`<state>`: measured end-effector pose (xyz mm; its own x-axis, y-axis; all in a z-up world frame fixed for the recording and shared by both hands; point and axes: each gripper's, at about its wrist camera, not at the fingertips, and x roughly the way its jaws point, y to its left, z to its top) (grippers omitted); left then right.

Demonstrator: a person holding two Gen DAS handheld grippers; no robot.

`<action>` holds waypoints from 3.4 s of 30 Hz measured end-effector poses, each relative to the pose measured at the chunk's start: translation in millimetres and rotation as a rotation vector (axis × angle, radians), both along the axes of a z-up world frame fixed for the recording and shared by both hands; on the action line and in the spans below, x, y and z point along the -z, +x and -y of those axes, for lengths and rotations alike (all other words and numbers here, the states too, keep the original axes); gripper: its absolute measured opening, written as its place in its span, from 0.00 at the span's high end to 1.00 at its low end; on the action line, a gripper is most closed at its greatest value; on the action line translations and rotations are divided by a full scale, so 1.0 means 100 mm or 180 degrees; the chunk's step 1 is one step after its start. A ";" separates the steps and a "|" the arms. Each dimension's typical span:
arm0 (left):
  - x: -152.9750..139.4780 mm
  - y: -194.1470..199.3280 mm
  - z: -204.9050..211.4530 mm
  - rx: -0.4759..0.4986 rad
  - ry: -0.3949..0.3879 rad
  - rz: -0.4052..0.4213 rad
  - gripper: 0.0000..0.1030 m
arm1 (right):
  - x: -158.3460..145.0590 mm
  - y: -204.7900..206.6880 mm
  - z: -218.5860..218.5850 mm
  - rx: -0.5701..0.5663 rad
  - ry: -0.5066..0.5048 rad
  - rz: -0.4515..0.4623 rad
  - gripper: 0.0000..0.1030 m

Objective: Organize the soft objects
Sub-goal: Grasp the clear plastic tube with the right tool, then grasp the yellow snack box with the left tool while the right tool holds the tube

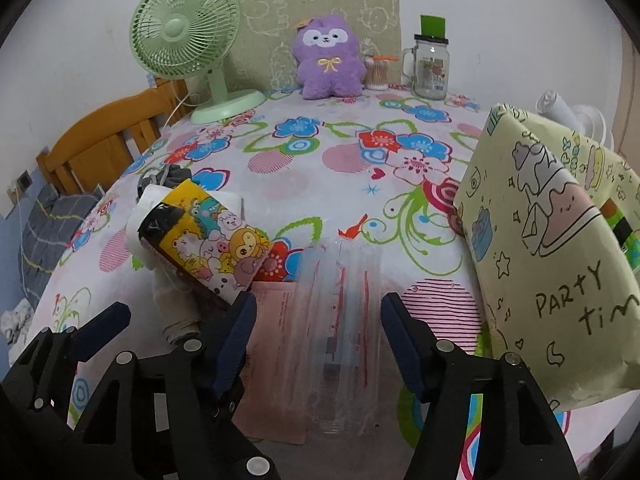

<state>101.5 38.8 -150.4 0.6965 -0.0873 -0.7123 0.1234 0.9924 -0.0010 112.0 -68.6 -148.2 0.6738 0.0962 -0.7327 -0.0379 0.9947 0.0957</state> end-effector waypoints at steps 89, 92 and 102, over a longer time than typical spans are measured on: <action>-0.50 0.25 0.15 0.0169 -0.0079 0.0294 0.76 | -0.48 0.24 0.18 0.0182 0.0152 0.0220 0.73; -0.55 0.21 0.15 0.0166 -0.0075 0.0335 0.76 | -0.53 0.20 0.19 0.0180 0.0159 0.0259 0.73; -0.73 0.07 0.17 0.0137 -0.0071 0.0461 0.76 | -0.73 0.05 0.21 0.0149 0.0163 0.0392 0.73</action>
<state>108.9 21.5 -77.1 0.7872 -0.1338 -0.6021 0.1661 0.9861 -0.0020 117.0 -89.5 -75.3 0.7629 0.0976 -0.6391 -0.0060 0.9896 0.1440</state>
